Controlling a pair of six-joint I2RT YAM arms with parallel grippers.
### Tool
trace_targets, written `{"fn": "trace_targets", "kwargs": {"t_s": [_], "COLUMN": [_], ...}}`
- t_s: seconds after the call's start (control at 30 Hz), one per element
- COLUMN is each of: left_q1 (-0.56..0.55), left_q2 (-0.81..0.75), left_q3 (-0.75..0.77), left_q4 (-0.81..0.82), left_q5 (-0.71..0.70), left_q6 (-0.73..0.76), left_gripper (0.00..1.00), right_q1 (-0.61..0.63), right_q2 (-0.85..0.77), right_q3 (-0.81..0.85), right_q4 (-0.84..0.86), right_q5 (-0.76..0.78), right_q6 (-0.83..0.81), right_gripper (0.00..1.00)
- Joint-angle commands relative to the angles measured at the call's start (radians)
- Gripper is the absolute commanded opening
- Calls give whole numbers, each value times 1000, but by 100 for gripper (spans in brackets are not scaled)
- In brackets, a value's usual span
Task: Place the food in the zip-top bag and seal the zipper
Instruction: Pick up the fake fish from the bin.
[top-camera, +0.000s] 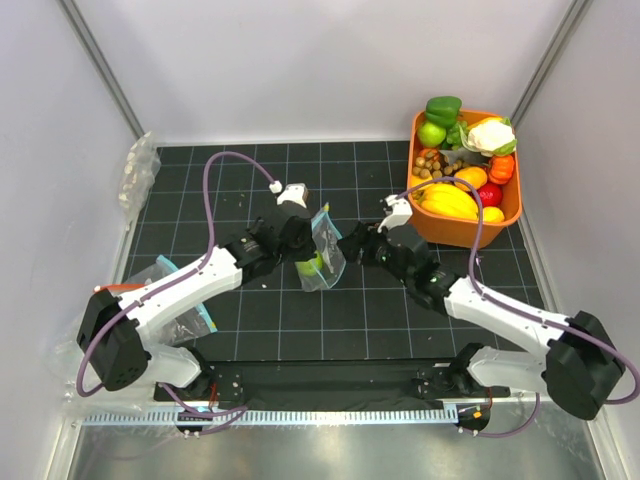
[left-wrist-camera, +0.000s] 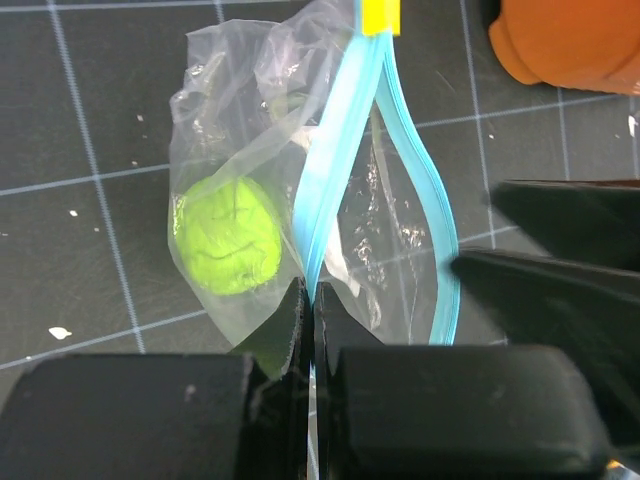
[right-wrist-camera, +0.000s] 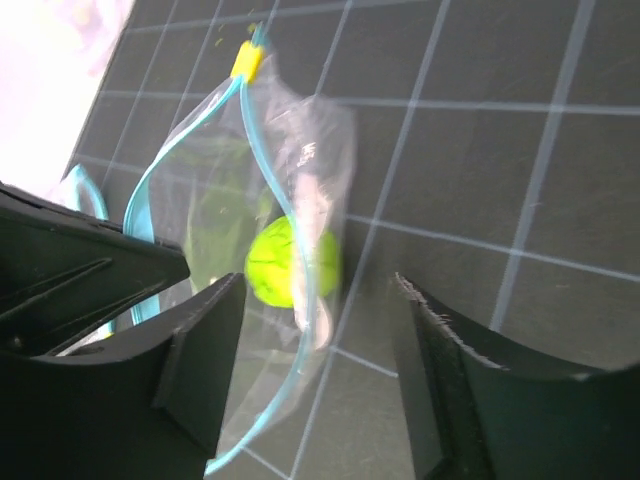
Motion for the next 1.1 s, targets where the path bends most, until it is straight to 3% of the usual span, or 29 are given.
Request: {"fn": "trace_targets", "kwargs": {"t_s": [0.0, 0.17, 0.37, 0.47, 0.5, 0.57, 0.87, 0.97, 1.07], "left_q1": [7, 7, 5, 7, 7, 5, 5, 5, 5], "left_q2": [7, -4, 13, 13, 11, 7, 4, 4, 4], "left_q3": [28, 22, 28, 29, 28, 26, 25, 23, 23], "left_q4": [-9, -15, -14, -12, -12, -14, -7, -7, -4], "left_q5": [-56, -98, -74, -69, -71, -71, -60, -43, -42], "left_q6": [-11, -11, -10, -5, -5, -5, -5, -5, -5], "left_gripper": [0, 0, 0, 0, 0, 0, 0, 1, 0], "right_q1": [4, -16, -193, -304, -330, -404, -577, -618, -634], "right_q2": [-91, -191, -233, -181, -164, -98, 104, 165, 194], "right_q3": [82, 151, 232, 283, 300, 358, 485, 549, 567], "right_q4": [-61, -230, -296, -330, -345, -365, -351, -351, -312], "right_q5": [134, 372, 351, 322, 316, 305, 263, 273, 271], "right_q6": [-62, -165, -142, -133, -131, -128, 60, 116, 119], "right_gripper": [64, 63, 64, 74, 84, 88, 89, 100, 100]}}
